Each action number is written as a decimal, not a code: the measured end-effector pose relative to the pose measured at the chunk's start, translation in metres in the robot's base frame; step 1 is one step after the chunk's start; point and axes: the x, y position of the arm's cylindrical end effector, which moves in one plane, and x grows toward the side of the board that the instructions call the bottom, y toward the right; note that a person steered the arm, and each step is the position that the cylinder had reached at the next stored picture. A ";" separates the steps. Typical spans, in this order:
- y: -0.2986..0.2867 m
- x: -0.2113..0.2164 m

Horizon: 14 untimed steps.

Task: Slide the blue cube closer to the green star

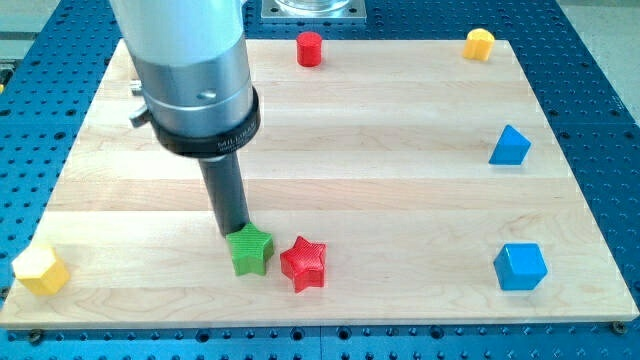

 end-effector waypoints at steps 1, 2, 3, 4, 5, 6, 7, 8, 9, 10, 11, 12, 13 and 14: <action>0.032 -0.046; 0.151 -0.038; 0.272 0.002; 0.374 0.025; 0.349 0.079; 0.285 0.083; 0.224 0.082; 0.262 0.079; 0.233 0.067; 0.229 0.065; 0.259 0.042; 0.211 0.042; 0.162 0.042; 0.196 0.027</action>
